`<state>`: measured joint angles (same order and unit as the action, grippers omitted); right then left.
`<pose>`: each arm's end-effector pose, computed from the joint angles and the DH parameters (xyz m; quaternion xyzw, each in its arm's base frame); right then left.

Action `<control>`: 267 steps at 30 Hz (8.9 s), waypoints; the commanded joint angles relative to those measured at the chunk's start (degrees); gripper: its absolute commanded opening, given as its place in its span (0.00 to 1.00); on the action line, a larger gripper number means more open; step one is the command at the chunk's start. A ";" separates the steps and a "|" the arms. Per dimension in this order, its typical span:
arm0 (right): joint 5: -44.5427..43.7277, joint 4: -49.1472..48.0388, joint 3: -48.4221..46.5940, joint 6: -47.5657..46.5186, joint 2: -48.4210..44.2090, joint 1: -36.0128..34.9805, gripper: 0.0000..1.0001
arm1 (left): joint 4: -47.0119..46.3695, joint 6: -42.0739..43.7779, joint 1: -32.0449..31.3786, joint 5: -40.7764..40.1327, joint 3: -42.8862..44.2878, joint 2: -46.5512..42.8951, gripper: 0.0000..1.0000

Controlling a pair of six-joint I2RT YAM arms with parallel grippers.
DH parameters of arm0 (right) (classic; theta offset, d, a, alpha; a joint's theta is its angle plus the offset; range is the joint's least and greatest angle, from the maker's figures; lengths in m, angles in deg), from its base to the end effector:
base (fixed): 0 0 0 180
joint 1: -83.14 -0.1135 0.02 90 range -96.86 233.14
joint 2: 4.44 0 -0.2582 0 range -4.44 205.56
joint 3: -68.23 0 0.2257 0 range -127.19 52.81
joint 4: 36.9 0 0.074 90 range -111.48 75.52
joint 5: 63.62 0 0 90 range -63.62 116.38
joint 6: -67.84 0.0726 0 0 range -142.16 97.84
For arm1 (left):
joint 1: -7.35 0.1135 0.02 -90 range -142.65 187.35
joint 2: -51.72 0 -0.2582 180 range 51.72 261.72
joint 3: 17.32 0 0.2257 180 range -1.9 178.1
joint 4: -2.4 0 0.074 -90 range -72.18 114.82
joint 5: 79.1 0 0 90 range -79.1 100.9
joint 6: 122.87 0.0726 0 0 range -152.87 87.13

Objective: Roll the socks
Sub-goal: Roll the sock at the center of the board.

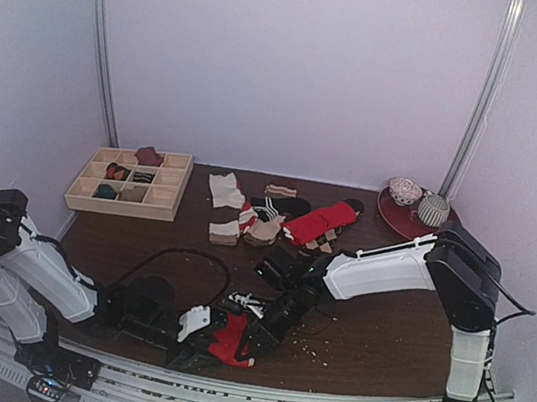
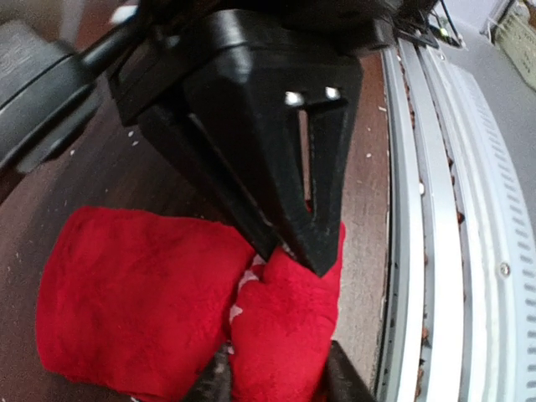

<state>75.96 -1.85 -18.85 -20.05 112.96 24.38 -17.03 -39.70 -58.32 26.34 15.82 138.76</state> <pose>0.1520 0.3571 0.1187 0.4996 -0.7383 -0.4513 0.0406 0.0888 -0.2434 0.1075 0.4852 0.7330 -0.3688 0.3020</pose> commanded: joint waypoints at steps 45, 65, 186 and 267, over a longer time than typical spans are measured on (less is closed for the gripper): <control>-35.83 -27.08 20.68 -22.33 -12.82 -13.18 0.17 | 3.03 -22.13 2.65 -0.34 -0.45 5.22 0.38; -10.97 5.67 1.87 -0.89 4.67 0.05 0.17 | -7.10 -7.93 -0.60 -8.38 -11.05 -20.73 0.97; -16.69 5.03 6.13 -3.43 1.89 -0.50 0.22 | -6.99 -0.17 2.37 -10.14 -4.97 -13.25 0.78; -41.03 -29.33 21.85 -22.07 -13.27 -8.41 0.29 | 11.41 -16.77 2.83 -3.72 3.72 10.61 0.00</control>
<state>30.19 -38.94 6.57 -44.20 97.86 15.18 -19.11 -57.03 -55.17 21.70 23.34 147.92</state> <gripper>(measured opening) 0.320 0.046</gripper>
